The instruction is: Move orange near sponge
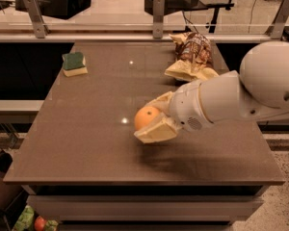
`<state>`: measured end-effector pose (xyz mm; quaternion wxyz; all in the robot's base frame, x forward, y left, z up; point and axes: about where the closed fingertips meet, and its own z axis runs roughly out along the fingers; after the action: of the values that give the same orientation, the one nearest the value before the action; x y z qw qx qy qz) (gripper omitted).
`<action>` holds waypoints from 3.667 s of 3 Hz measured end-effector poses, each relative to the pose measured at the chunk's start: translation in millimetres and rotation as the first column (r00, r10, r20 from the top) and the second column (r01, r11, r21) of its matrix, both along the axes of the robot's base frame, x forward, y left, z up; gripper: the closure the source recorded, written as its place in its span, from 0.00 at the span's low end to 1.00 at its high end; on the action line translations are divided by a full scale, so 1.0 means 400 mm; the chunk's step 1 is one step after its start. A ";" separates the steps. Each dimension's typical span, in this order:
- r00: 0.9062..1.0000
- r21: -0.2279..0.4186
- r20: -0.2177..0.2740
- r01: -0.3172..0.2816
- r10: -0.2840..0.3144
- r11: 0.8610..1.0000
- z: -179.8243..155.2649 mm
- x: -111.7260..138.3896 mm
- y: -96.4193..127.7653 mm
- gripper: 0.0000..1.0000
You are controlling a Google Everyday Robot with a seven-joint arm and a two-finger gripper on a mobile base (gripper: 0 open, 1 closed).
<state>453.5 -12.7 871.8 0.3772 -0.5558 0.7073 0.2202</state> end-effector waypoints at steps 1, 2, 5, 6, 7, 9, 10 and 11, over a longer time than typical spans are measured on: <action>0.998 0.023 0.038 0.053 -0.054 0.998 0.056 0.062 0.011 1.00; 0.989 0.031 0.086 0.115 -0.117 0.993 0.089 0.146 0.036 1.00; 0.970 0.037 0.115 0.213 -0.215 0.976 0.125 0.437 0.139 1.00; 0.967 -0.026 0.105 0.236 -0.232 0.972 0.123 0.491 0.186 1.00; 0.971 -0.076 0.083 0.232 -0.226 0.970 0.102 0.536 0.243 1.00; 0.977 -0.079 0.025 0.211 -0.210 0.974 0.008 0.590 0.312 1.00; 0.980 -0.078 0.031 0.199 -0.197 0.977 0.004 0.618 0.341 1.00; 0.980 -0.068 0.031 0.198 -0.196 0.978 -0.012 0.649 0.370 1.00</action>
Offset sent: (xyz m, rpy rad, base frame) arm 0.1056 0.0235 0.0489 0.0312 -0.1475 -0.2091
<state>713.2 135.2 866.9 0.3856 -0.4984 0.7618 0.1499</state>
